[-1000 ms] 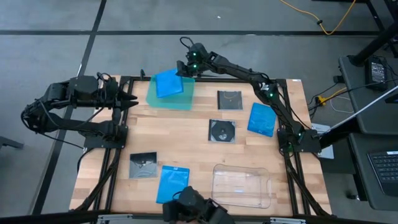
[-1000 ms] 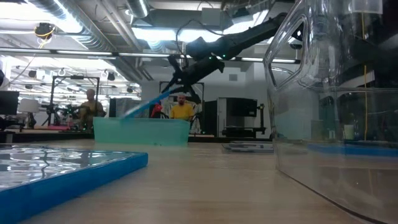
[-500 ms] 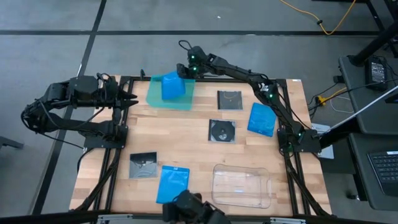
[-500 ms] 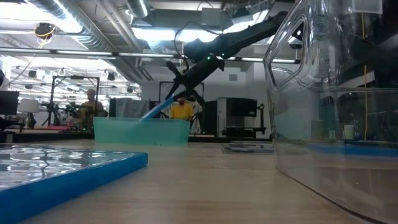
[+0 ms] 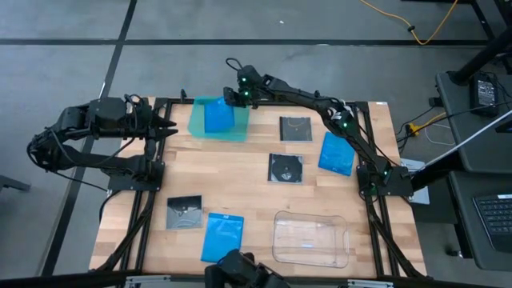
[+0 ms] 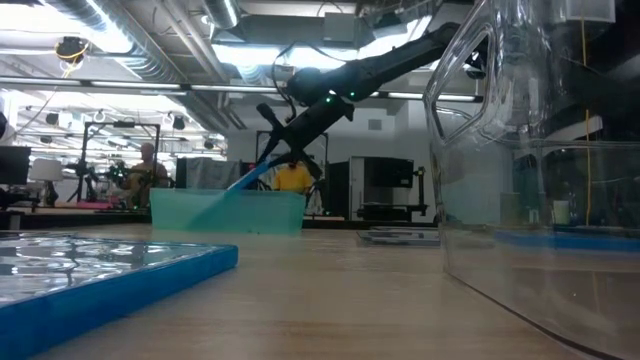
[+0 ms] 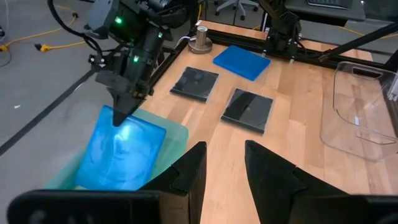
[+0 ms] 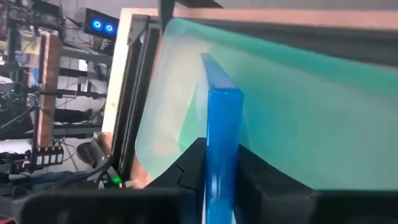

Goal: Pick & place jewel cases by type
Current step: Put the top left dark blue CD case into the light blue bin

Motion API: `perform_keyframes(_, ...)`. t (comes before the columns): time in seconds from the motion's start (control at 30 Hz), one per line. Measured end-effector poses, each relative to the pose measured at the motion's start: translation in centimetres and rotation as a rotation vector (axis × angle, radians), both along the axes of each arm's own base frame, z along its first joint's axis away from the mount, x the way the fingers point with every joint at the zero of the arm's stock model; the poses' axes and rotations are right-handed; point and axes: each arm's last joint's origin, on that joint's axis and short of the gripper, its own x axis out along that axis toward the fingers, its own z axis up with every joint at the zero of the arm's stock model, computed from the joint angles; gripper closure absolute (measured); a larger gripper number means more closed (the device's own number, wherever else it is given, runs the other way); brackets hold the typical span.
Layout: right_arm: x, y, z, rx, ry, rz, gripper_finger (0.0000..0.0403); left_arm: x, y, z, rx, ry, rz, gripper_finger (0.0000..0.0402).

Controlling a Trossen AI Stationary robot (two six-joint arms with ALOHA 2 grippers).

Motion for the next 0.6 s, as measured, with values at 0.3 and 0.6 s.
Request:
perform_keyframes(0.3,0.48,-0.18,0.75,-0.042,-0.090,0.035,0.0270,0.01,0.00,-0.01,0.000,0.000,0.000,0.0300)
perform_keyframes(0.6,0.19,0.55,-0.07,-0.045,0.008,0.089,0.0215,0.00,0.00,0.00,-0.001,-0.001,0.000,0.0300)
